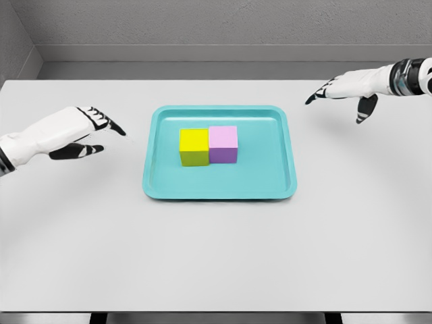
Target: Push two cubes
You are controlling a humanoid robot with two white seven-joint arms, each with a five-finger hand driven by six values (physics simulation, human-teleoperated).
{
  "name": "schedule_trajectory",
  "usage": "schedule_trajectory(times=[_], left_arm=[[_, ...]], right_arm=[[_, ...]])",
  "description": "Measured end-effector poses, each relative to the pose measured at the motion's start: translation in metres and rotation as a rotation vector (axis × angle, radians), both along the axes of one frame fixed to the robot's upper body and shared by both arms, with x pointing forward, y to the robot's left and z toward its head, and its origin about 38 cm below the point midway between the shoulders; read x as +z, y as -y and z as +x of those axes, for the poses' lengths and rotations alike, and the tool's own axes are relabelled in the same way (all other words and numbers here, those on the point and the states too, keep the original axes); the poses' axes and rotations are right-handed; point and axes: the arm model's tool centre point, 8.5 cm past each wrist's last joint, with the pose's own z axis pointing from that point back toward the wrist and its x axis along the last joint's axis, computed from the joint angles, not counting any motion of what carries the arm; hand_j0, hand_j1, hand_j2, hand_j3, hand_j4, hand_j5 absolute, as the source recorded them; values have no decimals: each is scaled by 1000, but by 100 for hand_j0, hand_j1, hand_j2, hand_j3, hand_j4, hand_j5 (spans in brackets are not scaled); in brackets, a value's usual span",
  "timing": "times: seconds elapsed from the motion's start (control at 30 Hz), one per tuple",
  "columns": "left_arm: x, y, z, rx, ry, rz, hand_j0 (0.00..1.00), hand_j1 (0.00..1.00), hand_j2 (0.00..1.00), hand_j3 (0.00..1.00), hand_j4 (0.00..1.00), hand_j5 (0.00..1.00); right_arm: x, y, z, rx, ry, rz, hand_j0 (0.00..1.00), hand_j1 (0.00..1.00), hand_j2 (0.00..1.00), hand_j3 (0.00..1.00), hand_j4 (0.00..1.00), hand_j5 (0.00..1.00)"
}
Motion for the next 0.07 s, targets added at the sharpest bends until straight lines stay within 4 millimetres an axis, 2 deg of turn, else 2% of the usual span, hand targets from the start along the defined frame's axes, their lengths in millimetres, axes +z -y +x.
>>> schedule_trajectory(times=[0.07], left_arm=[[-5, -10, 1, 27, -17, 8, 100, 100, 100, 100, 100, 100]], right_arm=[[-1, 0, 0, 0, -1, -2, 100, 100, 100, 100, 100, 100]])
